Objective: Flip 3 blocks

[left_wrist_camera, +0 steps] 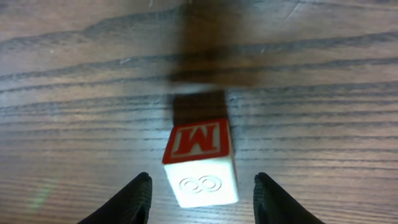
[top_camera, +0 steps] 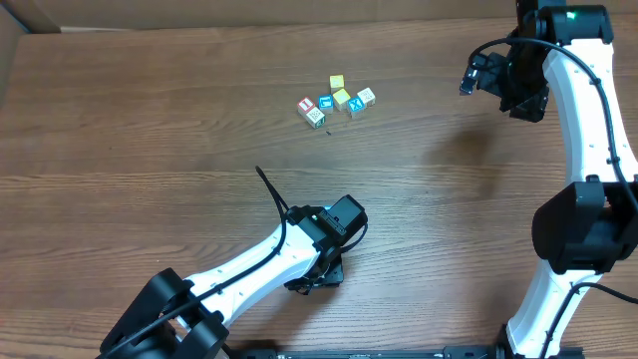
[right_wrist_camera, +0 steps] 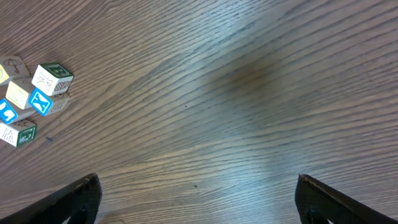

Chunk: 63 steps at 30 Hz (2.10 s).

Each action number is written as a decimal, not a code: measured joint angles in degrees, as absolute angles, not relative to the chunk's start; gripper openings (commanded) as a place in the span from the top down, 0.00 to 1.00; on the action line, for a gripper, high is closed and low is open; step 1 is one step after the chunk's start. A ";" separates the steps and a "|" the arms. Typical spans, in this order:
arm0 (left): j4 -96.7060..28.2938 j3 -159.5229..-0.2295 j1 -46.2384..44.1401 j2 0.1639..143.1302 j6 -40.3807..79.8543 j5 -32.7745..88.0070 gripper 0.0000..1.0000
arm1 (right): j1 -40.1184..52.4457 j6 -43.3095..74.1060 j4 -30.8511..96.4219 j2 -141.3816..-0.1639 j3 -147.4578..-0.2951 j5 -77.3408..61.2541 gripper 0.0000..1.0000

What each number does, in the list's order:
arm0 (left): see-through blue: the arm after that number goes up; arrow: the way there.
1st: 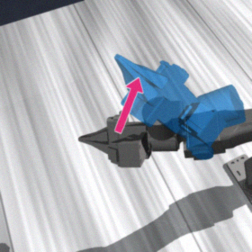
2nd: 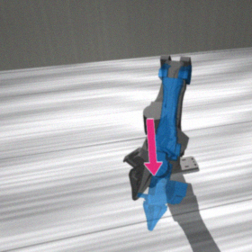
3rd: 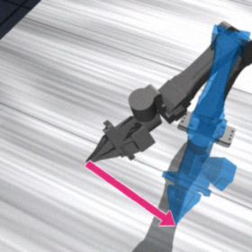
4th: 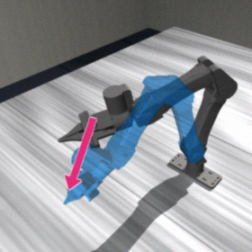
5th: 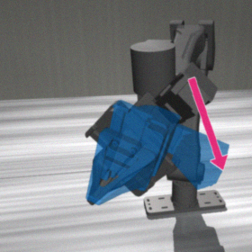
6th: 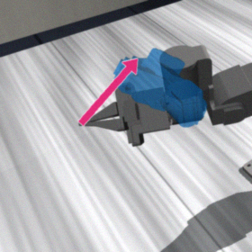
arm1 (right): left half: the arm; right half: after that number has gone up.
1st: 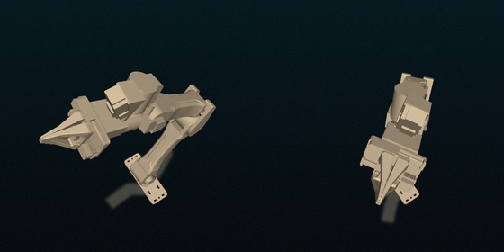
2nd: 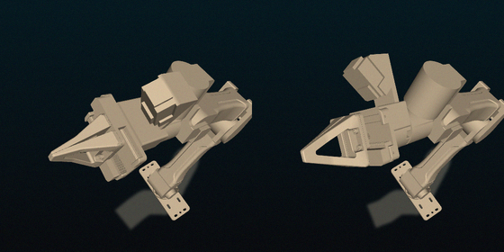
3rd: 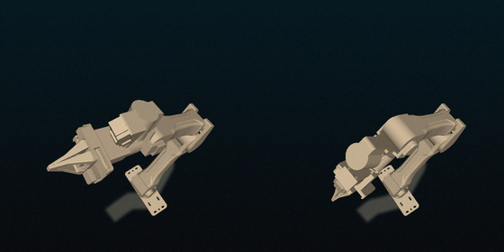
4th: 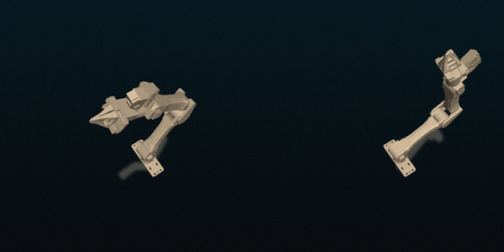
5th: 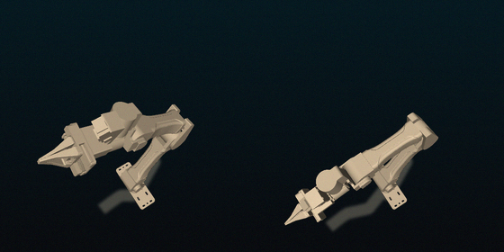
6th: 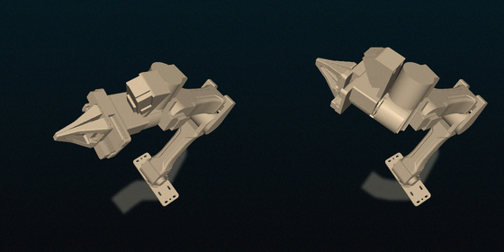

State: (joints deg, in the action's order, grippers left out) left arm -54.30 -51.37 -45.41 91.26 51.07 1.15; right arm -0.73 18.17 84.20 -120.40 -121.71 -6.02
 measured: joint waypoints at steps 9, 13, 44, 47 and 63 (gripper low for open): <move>-53.80 -50.22 -45.41 91.26 51.11 1.43 0.65 | -0.73 18.17 84.20 -120.40 -121.71 -6.00 0.00; -53.69 -50.22 -45.34 91.26 51.05 1.43 0.71 | -0.73 18.17 84.20 -120.40 -121.71 -6.00 0.00; -58.06 -63.13 -25.78 91.26 32.45 -4.16 0.42 | -0.73 18.15 84.20 -120.40 -121.71 -6.00 0.00; -59.48 -63.13 -25.78 91.26 32.84 -4.16 0.43 | -0.73 18.17 84.20 -120.40 -121.71 -6.02 0.00; -48.10 -52.88 -25.78 91.26 34.04 -10.13 0.49 | -0.73 18.15 84.20 -120.40 -121.71 -6.02 0.00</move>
